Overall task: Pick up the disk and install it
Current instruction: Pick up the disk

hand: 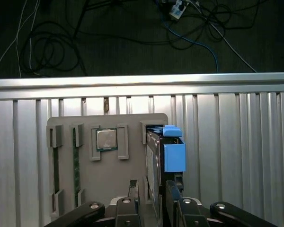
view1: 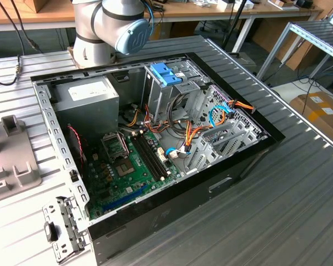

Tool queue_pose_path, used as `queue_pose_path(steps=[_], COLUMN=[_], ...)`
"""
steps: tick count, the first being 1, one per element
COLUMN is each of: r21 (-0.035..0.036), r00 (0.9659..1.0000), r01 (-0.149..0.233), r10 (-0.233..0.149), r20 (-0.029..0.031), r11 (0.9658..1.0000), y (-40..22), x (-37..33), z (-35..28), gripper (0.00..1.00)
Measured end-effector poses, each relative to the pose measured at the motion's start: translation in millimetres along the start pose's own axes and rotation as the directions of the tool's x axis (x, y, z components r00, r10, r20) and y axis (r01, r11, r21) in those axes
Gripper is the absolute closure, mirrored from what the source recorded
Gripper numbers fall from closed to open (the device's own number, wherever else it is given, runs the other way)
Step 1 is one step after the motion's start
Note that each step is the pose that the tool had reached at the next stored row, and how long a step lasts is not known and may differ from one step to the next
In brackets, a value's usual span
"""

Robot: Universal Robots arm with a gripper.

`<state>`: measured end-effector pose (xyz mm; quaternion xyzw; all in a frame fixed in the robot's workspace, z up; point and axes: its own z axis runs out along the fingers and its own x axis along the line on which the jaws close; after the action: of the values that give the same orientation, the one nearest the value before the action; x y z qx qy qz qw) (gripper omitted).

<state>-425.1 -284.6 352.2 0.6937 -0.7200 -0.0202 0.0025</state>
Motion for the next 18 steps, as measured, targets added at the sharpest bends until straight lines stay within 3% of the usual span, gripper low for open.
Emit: queue_pose_path(steps=[18], r21=[0.0000], r00=[1.0000], r01=[0.000], r10=[0.000], r20=[0.0000], r11=[1.0000], y=[0.2], x=[-6.0], z=[0.2], gripper=[0.64])
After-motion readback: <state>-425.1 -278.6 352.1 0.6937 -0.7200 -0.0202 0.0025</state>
